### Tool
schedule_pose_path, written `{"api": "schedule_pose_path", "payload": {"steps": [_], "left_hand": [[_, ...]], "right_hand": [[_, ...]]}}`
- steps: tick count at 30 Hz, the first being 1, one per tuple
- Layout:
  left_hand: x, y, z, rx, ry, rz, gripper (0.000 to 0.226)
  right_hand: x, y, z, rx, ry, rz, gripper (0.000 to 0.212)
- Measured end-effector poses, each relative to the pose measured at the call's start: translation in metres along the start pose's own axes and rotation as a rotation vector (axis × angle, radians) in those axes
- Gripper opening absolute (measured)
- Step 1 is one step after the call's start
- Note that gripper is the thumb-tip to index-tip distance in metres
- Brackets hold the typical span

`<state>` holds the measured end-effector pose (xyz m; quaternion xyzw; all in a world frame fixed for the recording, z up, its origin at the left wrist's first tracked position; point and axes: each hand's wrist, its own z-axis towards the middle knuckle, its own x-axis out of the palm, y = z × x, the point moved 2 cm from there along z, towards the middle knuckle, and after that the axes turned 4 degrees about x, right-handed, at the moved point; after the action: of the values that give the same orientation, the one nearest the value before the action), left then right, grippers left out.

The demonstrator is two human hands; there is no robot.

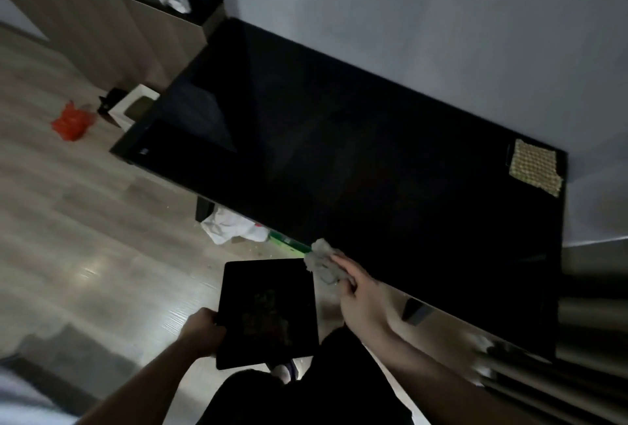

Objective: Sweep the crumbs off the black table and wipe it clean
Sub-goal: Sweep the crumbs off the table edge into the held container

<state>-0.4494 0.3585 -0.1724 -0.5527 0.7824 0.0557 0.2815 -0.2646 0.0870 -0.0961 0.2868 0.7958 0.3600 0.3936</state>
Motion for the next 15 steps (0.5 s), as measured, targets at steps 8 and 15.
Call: {"api": "schedule_pose_path", "payload": {"steps": [8,15], "left_hand": [[-0.098,0.070,0.009,-0.047,-0.125,0.013,0.025],[-0.168,0.101,0.038,-0.086,-0.175,-0.027,0.029]], "right_hand": [[0.049,0.083,0.038,-0.008,0.010,0.060,0.049],[0.082,0.133,0.087,0.001,0.069,0.086,0.046]]}}
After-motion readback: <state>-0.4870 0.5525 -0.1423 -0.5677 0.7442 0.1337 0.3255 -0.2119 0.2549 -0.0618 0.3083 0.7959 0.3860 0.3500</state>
